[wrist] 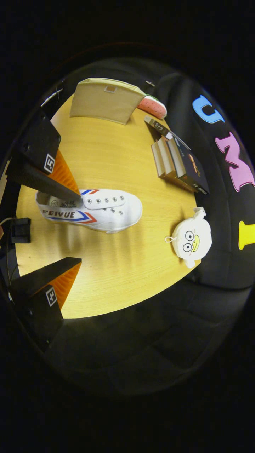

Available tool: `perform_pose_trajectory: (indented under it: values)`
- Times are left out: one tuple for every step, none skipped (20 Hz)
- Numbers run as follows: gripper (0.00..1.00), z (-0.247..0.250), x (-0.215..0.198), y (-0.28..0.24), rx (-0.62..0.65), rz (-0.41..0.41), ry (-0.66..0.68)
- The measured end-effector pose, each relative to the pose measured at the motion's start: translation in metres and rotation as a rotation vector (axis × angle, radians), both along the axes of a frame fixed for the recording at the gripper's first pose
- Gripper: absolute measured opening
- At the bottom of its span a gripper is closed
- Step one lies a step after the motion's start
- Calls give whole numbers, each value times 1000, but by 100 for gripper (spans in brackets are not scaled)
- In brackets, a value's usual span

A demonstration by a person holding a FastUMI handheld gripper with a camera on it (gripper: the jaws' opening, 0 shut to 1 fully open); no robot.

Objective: Open the storage box then place both shoes into the box .Put the left shoe in first, then the right shoe, with the right side of both shoes facing outward in a uniform manner.

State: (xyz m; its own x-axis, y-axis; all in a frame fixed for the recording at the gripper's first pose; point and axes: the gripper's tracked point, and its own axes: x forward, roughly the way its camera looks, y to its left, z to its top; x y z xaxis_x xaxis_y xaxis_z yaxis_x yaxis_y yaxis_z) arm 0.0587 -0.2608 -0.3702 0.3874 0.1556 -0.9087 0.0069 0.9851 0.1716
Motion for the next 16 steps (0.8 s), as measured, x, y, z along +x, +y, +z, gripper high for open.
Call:
perform_pose_trajectory:
  values:
    - [99, -5, -2, 4, 5, 15, 11]
    - [99, -11, -4, 5, 2, 31, 25]
    - [99, -17, -5, 6, -12, 48, 36]
    - [99, -24, -3, 7, -24, 61, 44]
    - [99, -28, -1, 9, -25, 67, 47]
    - [99, -33, 3, 10, -26, 70, 52]
    - [99, -40, 4, 11, -31, 79, 59]
    - [99, -45, 3, 10, -36, 89, 76]
    - [99, -48, 5, 11, -28, 93, 85]
    - [100, -50, 8, 15, -2, 92, 88]
    - [97, -51, 7, 17, 19, 89, 95]
    - [96, -51, 7, 21, 53, 85, 102]
    - [88, -52, 6, 27, 95, 70, 111]
    - [80, -50, 5, 35, 152, 42, 121]
    - [61, -51, 4, 36, 166, 9, 134]
    - [43, -57, 7, 37, 176, -8, 140]
